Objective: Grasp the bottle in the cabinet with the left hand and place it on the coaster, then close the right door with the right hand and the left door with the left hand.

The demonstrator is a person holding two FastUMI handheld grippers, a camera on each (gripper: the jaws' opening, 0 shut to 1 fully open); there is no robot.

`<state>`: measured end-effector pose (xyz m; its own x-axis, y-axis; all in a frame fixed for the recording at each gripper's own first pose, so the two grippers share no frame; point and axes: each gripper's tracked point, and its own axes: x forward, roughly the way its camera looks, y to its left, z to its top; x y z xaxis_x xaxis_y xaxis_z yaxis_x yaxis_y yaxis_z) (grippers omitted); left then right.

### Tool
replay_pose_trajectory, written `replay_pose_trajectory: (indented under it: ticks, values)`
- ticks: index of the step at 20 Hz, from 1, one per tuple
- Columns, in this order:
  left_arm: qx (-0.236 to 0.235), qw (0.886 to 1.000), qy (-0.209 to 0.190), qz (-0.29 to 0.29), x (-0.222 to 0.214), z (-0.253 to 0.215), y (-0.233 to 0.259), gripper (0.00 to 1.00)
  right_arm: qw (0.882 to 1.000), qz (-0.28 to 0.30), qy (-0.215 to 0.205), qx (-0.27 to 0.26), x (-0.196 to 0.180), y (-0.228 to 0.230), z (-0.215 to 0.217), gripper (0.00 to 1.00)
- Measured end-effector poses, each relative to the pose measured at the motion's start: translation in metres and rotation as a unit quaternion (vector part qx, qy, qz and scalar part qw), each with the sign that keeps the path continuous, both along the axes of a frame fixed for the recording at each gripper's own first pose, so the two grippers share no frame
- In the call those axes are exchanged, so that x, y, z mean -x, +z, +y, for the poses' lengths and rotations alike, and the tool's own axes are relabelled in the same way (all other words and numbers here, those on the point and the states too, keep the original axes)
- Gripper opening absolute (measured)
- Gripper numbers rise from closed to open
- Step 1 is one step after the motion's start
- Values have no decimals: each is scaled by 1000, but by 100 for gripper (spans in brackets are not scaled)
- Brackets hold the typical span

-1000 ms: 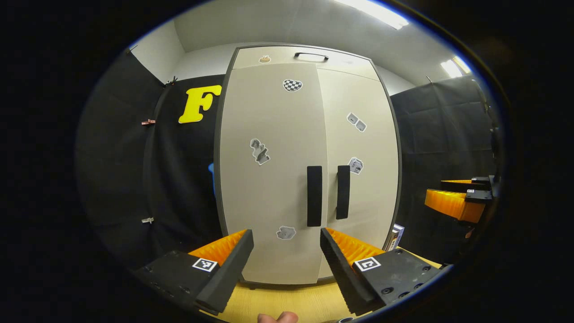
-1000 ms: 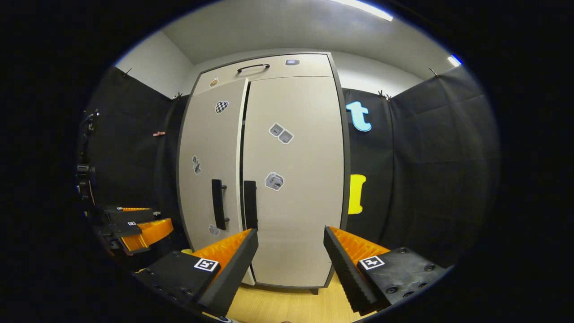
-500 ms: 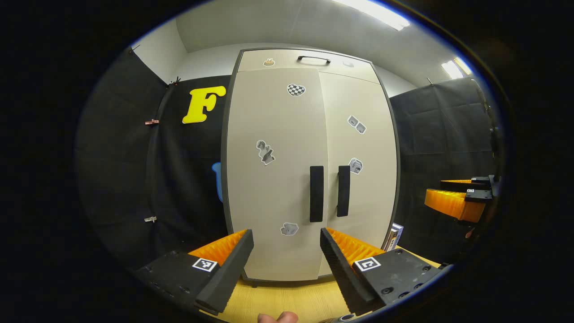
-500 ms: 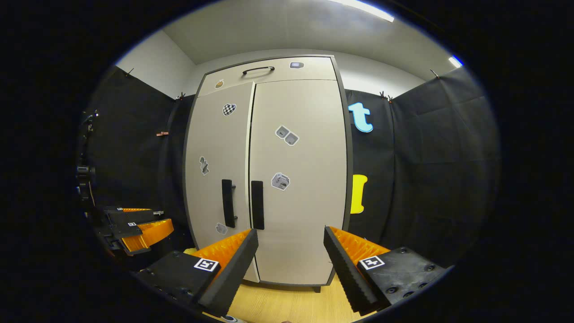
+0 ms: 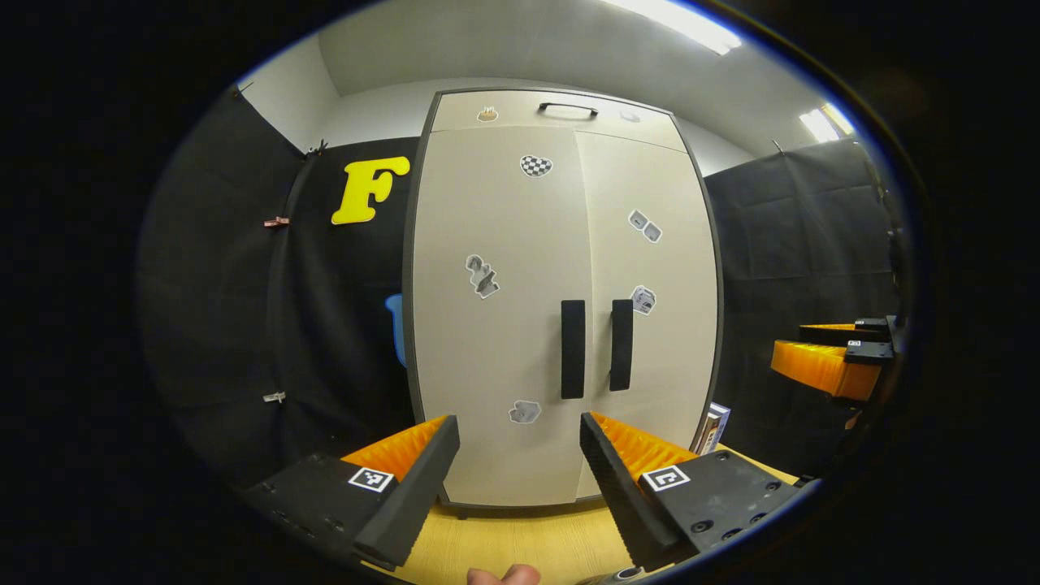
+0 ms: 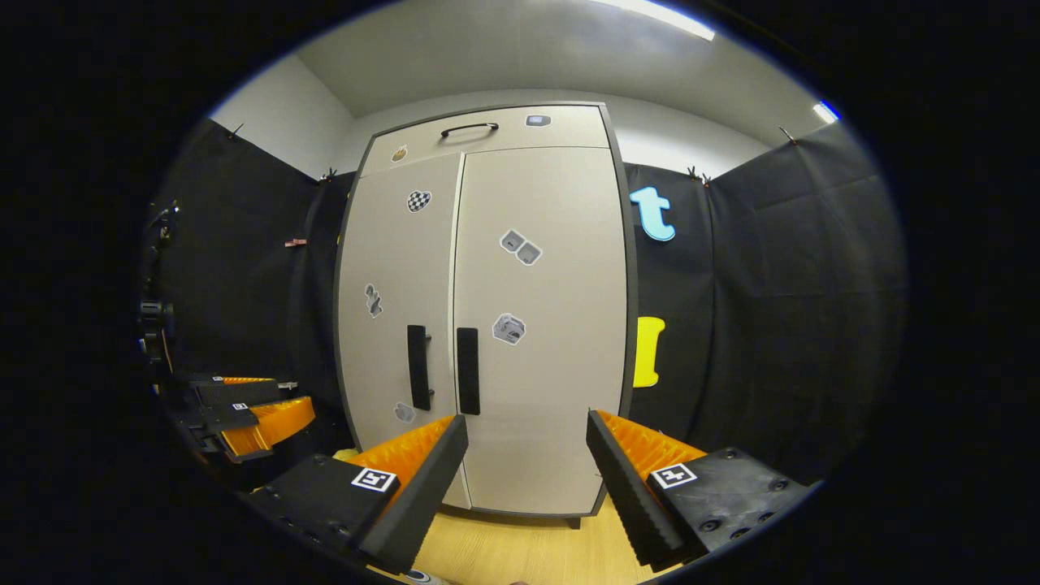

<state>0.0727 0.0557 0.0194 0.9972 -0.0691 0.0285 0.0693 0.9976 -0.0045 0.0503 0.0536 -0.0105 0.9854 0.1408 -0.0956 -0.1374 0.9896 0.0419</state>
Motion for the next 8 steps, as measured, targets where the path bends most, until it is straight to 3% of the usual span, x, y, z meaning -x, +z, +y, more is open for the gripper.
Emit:
replay_pose_trajectory:
  ticks: [8]
  values:
    - [0,1000,3,0,3,0,0,95,1000,-3,2,2,1,2,0,97]
